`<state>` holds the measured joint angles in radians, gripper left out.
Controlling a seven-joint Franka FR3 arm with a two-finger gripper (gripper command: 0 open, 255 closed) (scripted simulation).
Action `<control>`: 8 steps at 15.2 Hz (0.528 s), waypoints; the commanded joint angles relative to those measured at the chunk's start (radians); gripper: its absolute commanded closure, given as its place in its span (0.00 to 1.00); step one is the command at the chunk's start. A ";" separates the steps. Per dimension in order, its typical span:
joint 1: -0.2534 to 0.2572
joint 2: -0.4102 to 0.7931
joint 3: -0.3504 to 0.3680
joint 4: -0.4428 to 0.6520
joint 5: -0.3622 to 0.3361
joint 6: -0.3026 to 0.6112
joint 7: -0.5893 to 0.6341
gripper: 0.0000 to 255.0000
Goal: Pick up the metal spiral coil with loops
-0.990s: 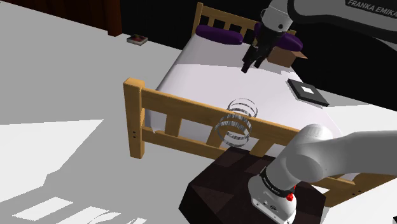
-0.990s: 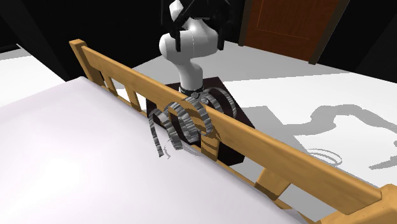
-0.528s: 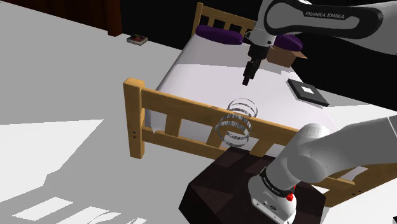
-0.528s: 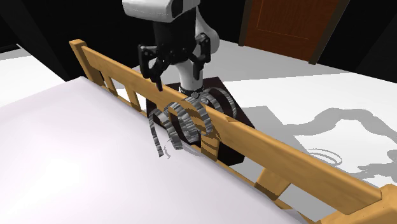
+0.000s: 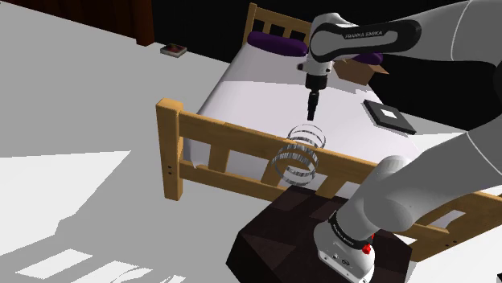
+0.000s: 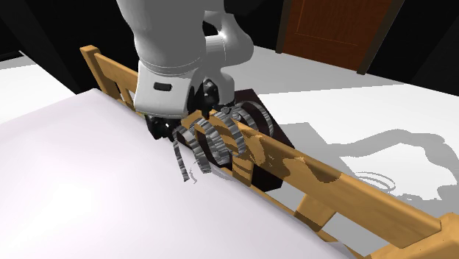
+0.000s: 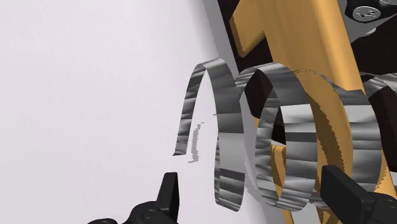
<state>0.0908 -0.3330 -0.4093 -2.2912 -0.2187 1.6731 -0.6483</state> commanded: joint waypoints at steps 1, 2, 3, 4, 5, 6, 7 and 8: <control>0.000 0.011 -0.006 -0.017 -0.002 0.023 -0.008 0.00; 0.000 0.015 -0.008 -0.027 -0.002 0.037 -0.008 0.00; -0.001 0.019 -0.010 -0.036 -0.002 0.051 -0.008 0.00; -0.001 0.024 -0.012 -0.046 -0.002 0.065 -0.008 0.00; -0.001 0.032 -0.015 -0.061 -0.002 0.088 -0.007 0.00; -0.001 0.032 -0.015 -0.061 -0.002 0.088 -0.007 0.00; -0.001 0.032 -0.015 -0.061 -0.002 0.088 -0.007 0.00; -0.001 0.032 -0.015 -0.060 -0.003 0.088 -0.008 1.00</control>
<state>0.0898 -0.3012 -0.4241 -2.3493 -0.2213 1.7576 -0.6562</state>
